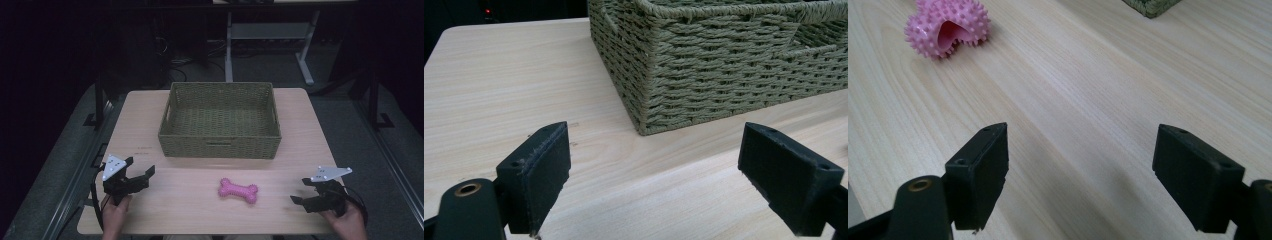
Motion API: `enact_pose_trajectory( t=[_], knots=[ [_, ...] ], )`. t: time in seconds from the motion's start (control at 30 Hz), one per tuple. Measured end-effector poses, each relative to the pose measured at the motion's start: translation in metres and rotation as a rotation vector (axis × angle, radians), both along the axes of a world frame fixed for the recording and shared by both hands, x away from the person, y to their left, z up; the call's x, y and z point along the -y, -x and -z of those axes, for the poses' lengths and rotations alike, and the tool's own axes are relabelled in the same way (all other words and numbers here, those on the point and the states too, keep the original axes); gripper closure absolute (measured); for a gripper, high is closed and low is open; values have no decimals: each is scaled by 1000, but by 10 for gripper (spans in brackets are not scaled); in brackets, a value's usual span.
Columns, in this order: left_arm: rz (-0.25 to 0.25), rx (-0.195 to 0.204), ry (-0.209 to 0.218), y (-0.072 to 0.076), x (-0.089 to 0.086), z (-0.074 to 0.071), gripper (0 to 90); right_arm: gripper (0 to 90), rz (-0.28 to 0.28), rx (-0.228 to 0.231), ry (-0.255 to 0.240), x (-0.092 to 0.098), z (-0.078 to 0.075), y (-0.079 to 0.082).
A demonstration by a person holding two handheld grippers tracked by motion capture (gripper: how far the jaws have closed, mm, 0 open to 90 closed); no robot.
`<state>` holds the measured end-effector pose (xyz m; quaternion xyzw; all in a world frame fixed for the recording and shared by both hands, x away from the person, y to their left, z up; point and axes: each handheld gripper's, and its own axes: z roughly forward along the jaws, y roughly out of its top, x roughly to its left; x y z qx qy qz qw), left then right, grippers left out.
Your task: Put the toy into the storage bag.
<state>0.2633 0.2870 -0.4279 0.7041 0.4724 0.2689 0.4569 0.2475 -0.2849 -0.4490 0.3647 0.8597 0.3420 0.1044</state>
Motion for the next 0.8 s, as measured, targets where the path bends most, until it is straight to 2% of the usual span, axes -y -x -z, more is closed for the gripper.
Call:
enact_pose_trajectory(
  t=[0.2,0.47,0.8],
  knots=[
    [-2,-1,2,0,-1,1,130,216,-13,-11,9,-5,-1,-1],
    [-11,9,7,2,-5,-1,130,205,-63,-4,30,-23,-11,-1],
    [-13,8,11,2,-5,-1,130,188,-126,-40,30,-37,-23,-12]
  ],
)
